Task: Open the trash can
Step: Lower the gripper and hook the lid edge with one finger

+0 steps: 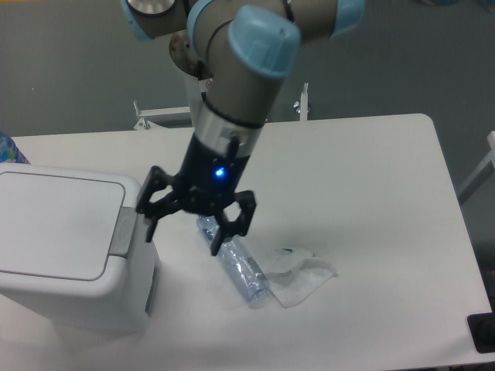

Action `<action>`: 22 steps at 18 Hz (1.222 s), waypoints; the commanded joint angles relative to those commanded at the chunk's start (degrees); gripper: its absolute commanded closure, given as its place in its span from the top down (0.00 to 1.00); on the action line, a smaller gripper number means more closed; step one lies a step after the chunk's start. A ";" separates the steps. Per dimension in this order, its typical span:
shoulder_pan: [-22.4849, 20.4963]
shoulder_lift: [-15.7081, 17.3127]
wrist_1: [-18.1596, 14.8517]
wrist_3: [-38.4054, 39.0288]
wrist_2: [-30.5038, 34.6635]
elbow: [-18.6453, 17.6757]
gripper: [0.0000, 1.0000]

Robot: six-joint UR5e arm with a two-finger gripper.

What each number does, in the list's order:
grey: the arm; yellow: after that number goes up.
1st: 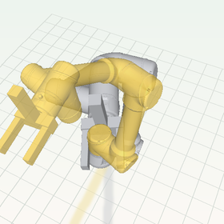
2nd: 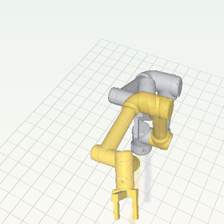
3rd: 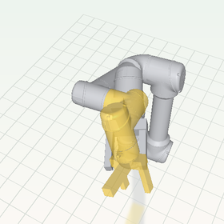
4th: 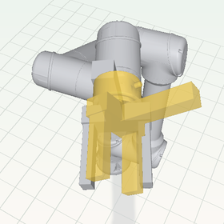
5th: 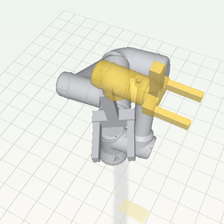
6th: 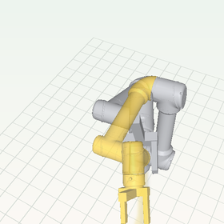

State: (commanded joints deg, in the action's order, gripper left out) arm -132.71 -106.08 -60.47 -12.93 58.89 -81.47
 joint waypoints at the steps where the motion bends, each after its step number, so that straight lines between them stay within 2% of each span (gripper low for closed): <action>1: 0.00 0.17 0.00 0.79 0.00 -0.09 1.00; 8: 0.00 0.70 0.35 1.41 0.18 -1.49 1.00; 12: 0.00 2.19 0.35 1.32 0.18 -2.90 1.00; 22: 0.09 1.67 1.41 1.50 2.55 -3.34 1.00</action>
State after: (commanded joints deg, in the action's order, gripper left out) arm -132.63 -104.41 -59.06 -11.43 61.43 -84.81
